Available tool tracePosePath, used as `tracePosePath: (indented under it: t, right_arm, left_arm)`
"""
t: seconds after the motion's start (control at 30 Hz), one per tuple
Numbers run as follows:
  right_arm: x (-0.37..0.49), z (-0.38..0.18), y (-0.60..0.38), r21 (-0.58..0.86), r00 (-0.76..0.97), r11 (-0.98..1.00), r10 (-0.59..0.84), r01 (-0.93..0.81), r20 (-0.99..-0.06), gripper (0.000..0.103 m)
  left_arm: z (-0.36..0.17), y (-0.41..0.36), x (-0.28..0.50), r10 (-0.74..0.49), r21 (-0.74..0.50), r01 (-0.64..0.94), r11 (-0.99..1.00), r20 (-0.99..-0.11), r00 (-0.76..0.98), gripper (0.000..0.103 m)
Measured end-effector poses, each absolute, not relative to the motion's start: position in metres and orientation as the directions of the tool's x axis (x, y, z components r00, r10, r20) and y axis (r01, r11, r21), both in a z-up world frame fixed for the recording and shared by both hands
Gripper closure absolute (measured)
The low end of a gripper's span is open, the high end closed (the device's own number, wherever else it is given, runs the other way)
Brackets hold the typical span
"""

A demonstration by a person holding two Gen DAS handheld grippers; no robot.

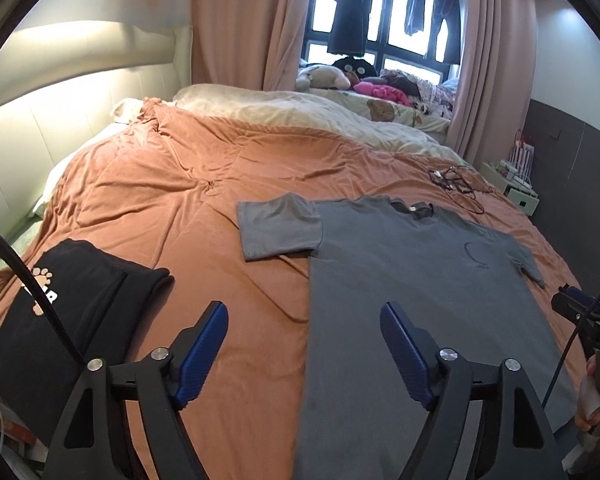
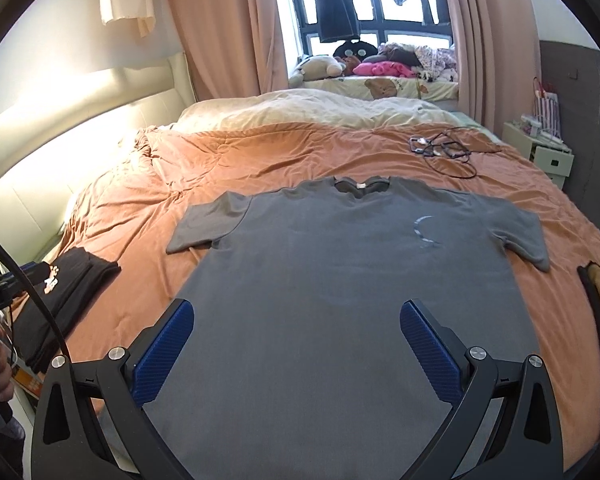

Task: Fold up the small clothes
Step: 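Move the left gripper down to the side edge of the grey T-shirt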

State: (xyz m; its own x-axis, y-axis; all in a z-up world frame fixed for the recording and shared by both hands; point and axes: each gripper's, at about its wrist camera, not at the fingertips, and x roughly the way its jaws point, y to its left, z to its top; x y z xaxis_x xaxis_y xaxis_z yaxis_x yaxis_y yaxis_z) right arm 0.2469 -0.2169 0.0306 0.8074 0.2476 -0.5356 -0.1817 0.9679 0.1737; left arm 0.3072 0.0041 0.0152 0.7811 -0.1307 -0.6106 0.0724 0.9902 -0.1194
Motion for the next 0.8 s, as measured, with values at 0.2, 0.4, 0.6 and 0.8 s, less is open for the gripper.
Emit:
tracePosePath:
  t: [0.2,0.4,0.6,0.8]
  right_arm:
    - [0.293,0.041,-0.214,0.181,0.793,0.961,0.275,-0.209,-0.543,0.0]
    - [0.336,0.044,-0.205,0.169,0.787,0.958,0.288,-0.233,-0.546,0.0]
    - [0.377,0.031,-0.197,0.166,0.761,0.953,0.302,-0.253,-0.575,0.008]
    - [0.42,0.022,-0.197,0.208,0.723,0.946,0.323,-0.247,-0.611,0.016]
  left_arm:
    - [0.016,0.005,0.349,-0.147,-0.133,0.081,0.988,-0.628,0.764,0.026]
    - [0.01,0.009,0.396,-0.138,-0.133,0.067,0.989,-0.65,0.747,0.029]
    - [-0.011,0.018,0.439,-0.142,-0.166,0.037,0.985,-0.681,0.718,0.035]
    - [-0.03,0.027,0.48,-0.152,-0.19,0.018,0.982,-0.716,0.681,0.046]
